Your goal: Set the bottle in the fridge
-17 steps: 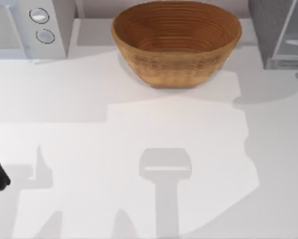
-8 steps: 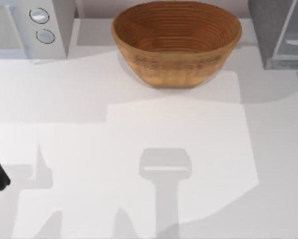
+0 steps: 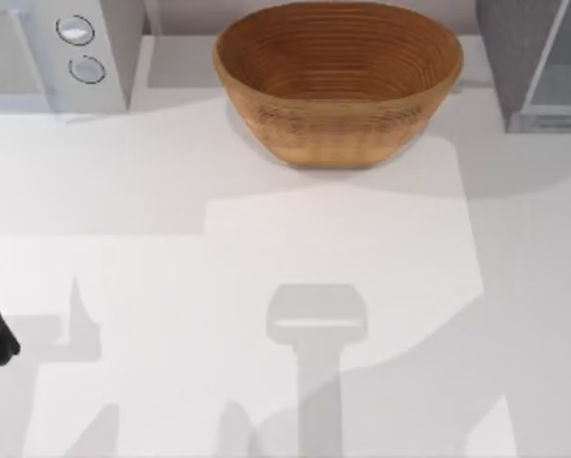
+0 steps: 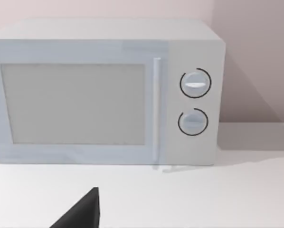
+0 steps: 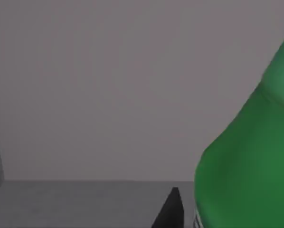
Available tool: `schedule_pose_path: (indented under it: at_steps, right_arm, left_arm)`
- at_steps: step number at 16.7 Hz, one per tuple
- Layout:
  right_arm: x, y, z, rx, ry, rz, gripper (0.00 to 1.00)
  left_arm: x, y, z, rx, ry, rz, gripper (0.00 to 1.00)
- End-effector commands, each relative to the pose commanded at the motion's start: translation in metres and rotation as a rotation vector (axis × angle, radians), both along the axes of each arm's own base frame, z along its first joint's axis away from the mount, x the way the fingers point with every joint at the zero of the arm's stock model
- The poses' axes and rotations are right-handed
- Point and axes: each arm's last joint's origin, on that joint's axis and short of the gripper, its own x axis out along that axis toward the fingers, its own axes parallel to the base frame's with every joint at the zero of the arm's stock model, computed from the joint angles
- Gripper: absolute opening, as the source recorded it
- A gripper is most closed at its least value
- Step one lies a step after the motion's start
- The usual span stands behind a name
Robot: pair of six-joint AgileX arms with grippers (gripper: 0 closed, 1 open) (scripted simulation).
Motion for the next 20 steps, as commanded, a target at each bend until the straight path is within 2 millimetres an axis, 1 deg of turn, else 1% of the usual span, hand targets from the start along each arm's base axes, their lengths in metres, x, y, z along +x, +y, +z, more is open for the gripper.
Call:
schedule_pose_path:
  at_steps: [2, 4, 8, 20]
  right_arm:
    - [0.015, 0.001, 0.001, 0.001, 0.001, 0.0, 0.01]
    - [0.024, 0.003, -0.004, 0.005, 0.021, 0.0, 0.01]
    - [0.025, 0.003, -0.006, 0.006, 0.026, 0.0, 0.01]
    - [0.025, 0.003, -0.006, 0.006, 0.026, 0.0, 0.91]
  left_arm:
    - [0.0, 0.0, 0.0, 0.0, 0.0, 0.0, 1.0]
    - [0.0, 0.0, 0.0, 0.0, 0.0, 0.0, 1.0]
    - [0.0, 0.0, 0.0, 0.0, 0.0, 0.0, 1.0]
    - [0.0, 0.0, 0.0, 0.0, 0.0, 0.0, 1.0]
